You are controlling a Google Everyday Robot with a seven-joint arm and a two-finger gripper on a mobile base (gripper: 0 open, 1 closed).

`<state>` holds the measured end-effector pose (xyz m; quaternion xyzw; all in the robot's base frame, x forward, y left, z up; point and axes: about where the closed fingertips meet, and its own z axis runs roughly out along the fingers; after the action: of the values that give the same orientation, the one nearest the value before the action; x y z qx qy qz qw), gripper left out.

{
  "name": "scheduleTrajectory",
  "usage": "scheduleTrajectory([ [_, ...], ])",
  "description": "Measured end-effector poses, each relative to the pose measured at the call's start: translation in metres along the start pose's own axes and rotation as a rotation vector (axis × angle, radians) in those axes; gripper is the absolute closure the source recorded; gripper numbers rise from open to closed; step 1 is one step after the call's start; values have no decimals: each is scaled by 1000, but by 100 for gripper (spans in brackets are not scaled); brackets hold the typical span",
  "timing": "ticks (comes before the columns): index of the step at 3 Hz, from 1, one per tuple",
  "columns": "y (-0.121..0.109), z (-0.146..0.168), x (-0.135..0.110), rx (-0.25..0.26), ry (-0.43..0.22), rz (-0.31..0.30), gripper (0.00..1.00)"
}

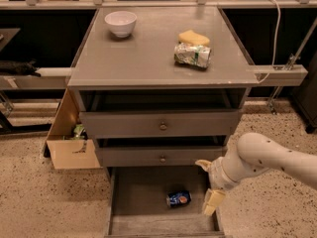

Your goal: Pick pepsi can from bottom drawer and place on counter

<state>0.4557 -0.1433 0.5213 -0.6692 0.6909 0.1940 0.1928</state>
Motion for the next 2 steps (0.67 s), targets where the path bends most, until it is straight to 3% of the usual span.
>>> scheduleTrajectory([
  [1,-2,4,3,-1,-2,-2,0],
  [2,-18,41,29,-9,-23,-31,0],
])
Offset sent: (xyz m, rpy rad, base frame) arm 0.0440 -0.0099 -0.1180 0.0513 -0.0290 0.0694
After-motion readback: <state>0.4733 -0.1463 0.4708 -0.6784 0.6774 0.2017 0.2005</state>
